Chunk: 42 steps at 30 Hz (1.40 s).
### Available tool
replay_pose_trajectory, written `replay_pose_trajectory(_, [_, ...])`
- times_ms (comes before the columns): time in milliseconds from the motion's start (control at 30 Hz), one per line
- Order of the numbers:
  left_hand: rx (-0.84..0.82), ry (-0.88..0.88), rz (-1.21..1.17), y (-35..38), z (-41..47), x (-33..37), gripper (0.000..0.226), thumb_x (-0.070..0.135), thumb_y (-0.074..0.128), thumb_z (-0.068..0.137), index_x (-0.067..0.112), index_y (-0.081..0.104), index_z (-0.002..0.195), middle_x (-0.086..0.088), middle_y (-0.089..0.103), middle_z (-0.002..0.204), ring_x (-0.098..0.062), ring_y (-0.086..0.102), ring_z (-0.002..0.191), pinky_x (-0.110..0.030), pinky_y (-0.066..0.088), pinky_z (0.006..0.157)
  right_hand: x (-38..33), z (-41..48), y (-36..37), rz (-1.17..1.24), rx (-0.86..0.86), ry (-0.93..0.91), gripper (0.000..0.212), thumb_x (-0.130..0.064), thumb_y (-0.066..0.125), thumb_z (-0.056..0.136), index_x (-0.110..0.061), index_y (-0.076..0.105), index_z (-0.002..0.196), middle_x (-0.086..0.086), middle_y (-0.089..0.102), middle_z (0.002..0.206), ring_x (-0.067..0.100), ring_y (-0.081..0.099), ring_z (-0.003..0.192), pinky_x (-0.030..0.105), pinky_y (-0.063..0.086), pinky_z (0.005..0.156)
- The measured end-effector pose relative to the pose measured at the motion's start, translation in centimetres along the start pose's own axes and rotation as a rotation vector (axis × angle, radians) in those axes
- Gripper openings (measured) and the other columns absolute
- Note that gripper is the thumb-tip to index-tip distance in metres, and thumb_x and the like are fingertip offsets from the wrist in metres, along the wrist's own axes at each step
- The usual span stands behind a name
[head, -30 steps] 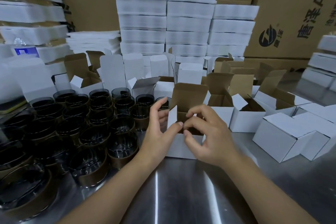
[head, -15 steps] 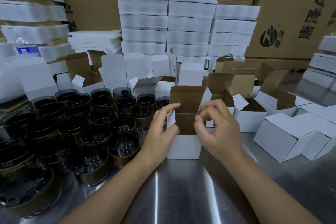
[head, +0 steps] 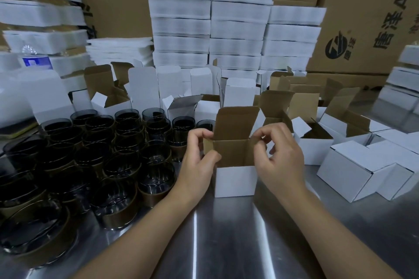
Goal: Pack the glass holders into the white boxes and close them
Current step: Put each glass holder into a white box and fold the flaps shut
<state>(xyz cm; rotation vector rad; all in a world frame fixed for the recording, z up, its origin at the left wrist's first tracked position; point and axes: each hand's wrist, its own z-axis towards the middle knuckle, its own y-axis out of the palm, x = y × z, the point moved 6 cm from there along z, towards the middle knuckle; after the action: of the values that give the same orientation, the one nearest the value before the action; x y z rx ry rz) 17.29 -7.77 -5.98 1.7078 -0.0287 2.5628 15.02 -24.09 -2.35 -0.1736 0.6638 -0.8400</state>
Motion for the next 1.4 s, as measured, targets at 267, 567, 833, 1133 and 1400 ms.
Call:
replay_pose_trajectory(267, [-0.02, 0.0, 0.002, 0.3, 0.1, 0.4, 0.054, 0.013, 0.045, 0.068, 0.035, 0.057, 0.116, 0.001, 0.051, 0.12, 0.005, 0.054, 0.1, -0.015, 0.046, 0.078, 1.7, 0.4, -0.1, -0.163, -0.037, 0.214, 0.016, -0.012, 0.057, 0.088, -0.024, 0.056, 0.077, -0.009, 0.053, 0.086, 0.004, 0.048, 0.068, 0.014, 0.029, 0.052])
replay_pose_trajectory(567, [-0.014, -0.005, -0.029, -0.1, 0.0, 0.0, 0.051, -0.005, 0.054, 0.085, 0.028, 0.05, 0.124, 0.027, 0.067, 0.093, 0.006, 0.063, 0.085, -0.011, 0.049, 0.069, 2.0, 0.3, 0.4, -0.216, -0.174, 0.284, 0.017, -0.023, 0.054, 0.09, -0.024, 0.06, 0.075, -0.009, 0.06, 0.071, 0.009, 0.054, 0.065, 0.017, 0.032, 0.05])
replay_pose_trajectory(833, [0.089, 0.027, 0.042, -0.4, -0.1, 0.8, 0.035, 0.01, 0.052, 0.072, 0.033, 0.053, 0.097, 0.01, 0.052, 0.112, 0.007, 0.052, 0.092, -0.014, 0.042, 0.08, 1.4, 0.5, 1.2, -0.01, -0.273, 0.221, 0.031, -0.017, 0.062, 0.084, -0.042, 0.051, 0.069, -0.024, 0.048, 0.095, 0.003, 0.037, 0.099, 0.024, 0.031, 0.087])
replay_pose_trajectory(1133, [0.073, -0.058, -0.074, -0.5, 0.2, 0.2, 0.033, 0.014, 0.04, 0.084, 0.014, 0.07, 0.098, -0.006, 0.065, 0.113, -0.021, 0.057, 0.112, -0.036, 0.043, 0.095, 3.1, 0.4, 2.4, 0.174, -0.433, 0.37, 0.037, -0.014, 0.047, 0.094, -0.039, 0.058, 0.119, -0.022, 0.037, 0.123, 0.001, 0.026, 0.123, 0.017, 0.02, 0.101])
replay_pose_trajectory(1400, [-0.019, -0.214, -0.27, 0.4, -0.1, -0.9, 0.06, 0.019, 0.038, 0.061, 0.03, 0.063, 0.114, 0.002, 0.061, 0.115, -0.02, 0.056, 0.105, -0.029, 0.048, 0.082, 3.4, 0.5, 2.3, 0.197, -0.505, 0.44, 0.03, -0.019, 0.042, 0.096, -0.038, 0.065, 0.101, -0.022, 0.051, 0.116, -0.001, 0.041, 0.114, 0.009, 0.028, 0.089])
